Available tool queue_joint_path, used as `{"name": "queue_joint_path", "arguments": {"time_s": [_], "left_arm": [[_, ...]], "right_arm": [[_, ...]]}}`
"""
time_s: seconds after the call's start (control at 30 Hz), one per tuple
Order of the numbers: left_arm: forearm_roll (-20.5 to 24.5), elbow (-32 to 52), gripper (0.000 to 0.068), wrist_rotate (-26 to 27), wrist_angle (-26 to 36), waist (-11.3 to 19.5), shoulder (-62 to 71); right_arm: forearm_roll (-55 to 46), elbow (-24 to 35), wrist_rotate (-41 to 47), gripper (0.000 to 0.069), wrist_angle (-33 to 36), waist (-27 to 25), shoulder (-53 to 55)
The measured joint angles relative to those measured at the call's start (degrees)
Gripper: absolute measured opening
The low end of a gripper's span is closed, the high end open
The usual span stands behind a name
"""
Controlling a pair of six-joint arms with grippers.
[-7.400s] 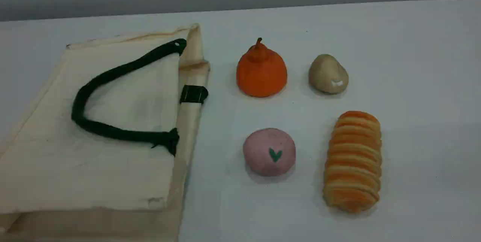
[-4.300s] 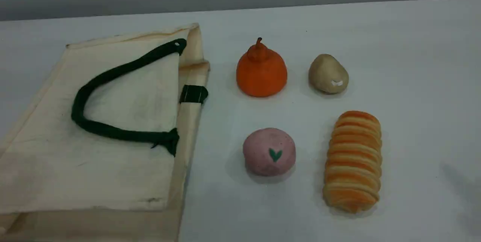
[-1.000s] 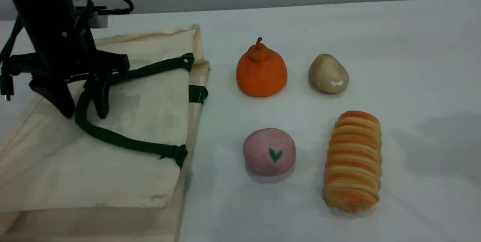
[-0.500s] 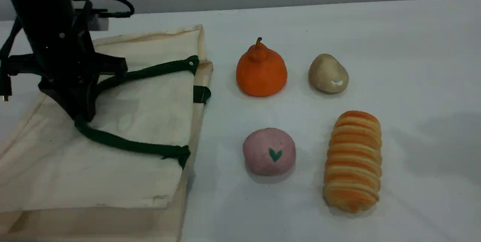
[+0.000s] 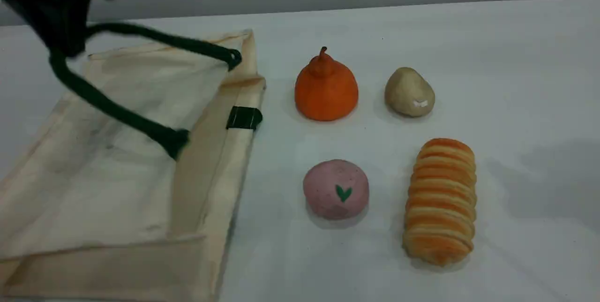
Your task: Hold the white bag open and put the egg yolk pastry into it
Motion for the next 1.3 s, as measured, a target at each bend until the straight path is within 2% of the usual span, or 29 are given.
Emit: {"name": "queue_joint_path", "arguments": {"time_s": [0.17, 0.4, 0.63, 1.13, 1.3], "left_arm": [[-1.67, -5.53, 0.0134, 3.40, 0.33, -0.05, -2.68], [-1.81, -5.52, 0.0134, 9.97, 0.49, -0.05, -7.98], [-2.71, -5.52, 0.0132, 12.75, 0.49, -0.05, -14.81], [-14.69, -5.52, 0.0130, 18.77, 0.49, -0.05, -27.34], [-15.59, -6.64, 0.0129, 19.57, 0.35, -0.05, -29.70]], "right_arm": [[0.00, 0.00, 0.00, 0.0516, 0.14, 0.00, -0.07], [0.00, 0.00, 0.00, 0.0516, 0.02, 0.00, -0.07], [0.00, 0.00, 0.00, 0.0516, 0.35, 0.00, -0.07], [0.47, 0.00, 0.00, 0.0516, 0.95, 0.00, -0.07], [0.54, 0.00, -0.13, 0.0516, 1.30, 0.00, -0.07]]}}
